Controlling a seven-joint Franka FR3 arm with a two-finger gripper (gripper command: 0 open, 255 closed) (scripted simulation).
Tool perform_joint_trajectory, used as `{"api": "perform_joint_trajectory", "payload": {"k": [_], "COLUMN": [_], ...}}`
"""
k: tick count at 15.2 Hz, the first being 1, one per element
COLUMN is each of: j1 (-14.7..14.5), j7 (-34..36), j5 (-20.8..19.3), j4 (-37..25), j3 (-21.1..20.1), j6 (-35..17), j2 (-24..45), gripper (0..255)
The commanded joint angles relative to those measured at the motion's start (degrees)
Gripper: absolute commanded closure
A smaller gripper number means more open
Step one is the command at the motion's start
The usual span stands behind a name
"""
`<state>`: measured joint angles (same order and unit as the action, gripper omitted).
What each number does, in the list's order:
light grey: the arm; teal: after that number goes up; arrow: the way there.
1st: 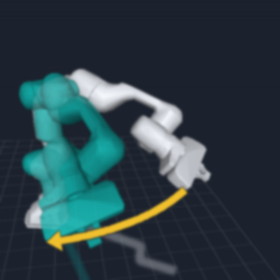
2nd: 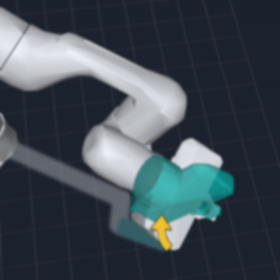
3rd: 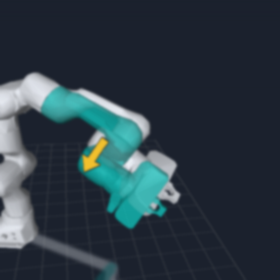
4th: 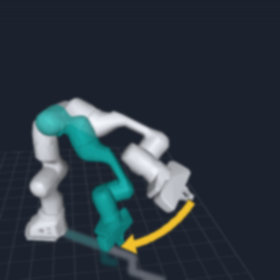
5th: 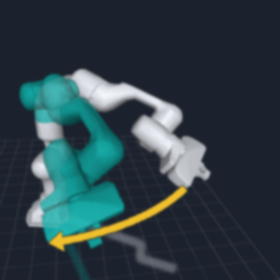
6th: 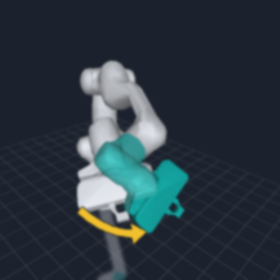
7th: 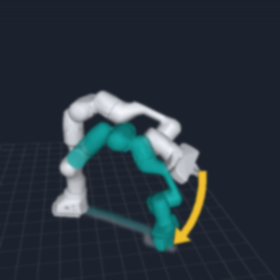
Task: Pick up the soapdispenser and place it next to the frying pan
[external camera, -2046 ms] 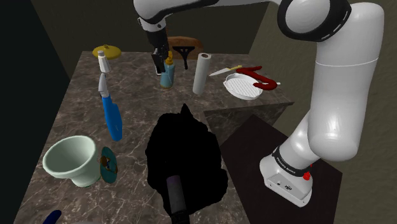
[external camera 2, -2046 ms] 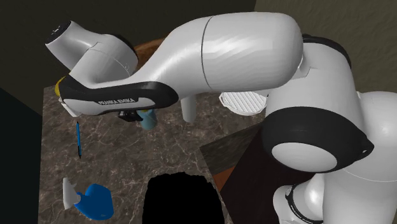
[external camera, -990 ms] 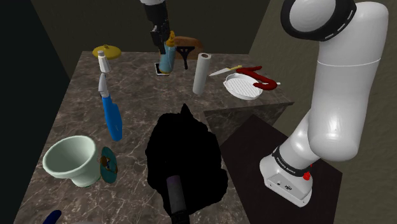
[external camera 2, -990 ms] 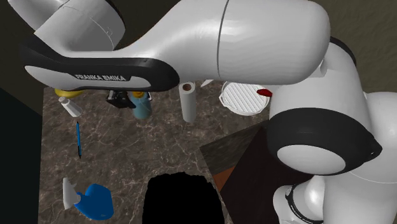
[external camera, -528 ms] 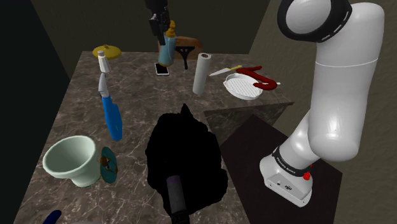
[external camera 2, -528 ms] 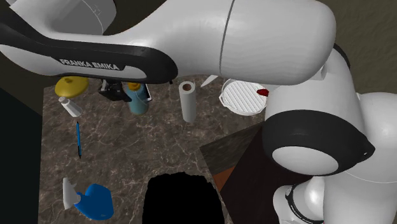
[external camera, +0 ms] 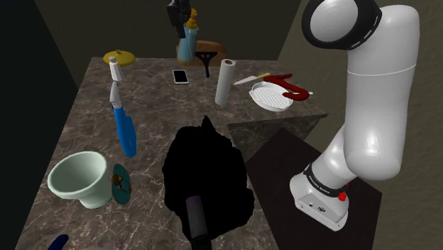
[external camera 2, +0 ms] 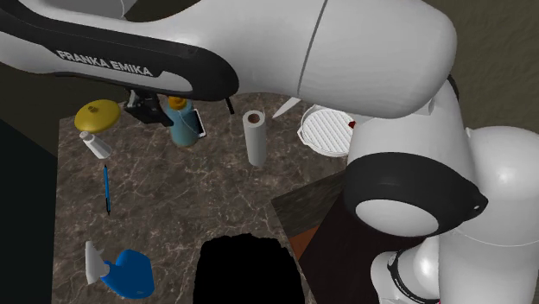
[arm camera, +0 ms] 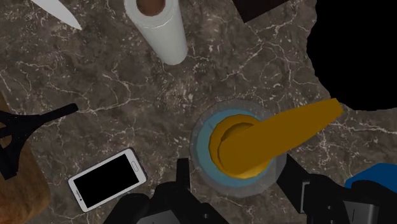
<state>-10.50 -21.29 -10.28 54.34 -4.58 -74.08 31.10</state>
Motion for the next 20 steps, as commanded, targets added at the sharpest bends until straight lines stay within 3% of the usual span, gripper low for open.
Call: {"api": "perform_joint_trajectory", "payload": {"k": [1, 4, 7, 8, 11, 15, 20], "j1": [-0.3, -0.8, -1.7, 0.1, 2.9, 5.6, 8.2], "j7": [-0.4, -1.1, -2.2, -1.5, -2.5, -5.1, -9.0], "j5": [-0.2, -0.5, -1.0, -0.6, 0.2, 0.8, 0.7], "j4": [-4.6, -12.2, -24.0, -8.5, 10.0, 25.1, 38.7], "j3": [0.1, 0.3, 0.9, -0.1, -0.1, 0.8, 2.8], "j6": [2.8, 7.4, 13.4, 6.9, -0.2, -5.2, -8.9], "j2": [1.7, 4.8, 10.5, 1.5, -10.2, -20.7, -31.3], "gripper": [255, 255, 255, 255, 255, 255, 255]}}
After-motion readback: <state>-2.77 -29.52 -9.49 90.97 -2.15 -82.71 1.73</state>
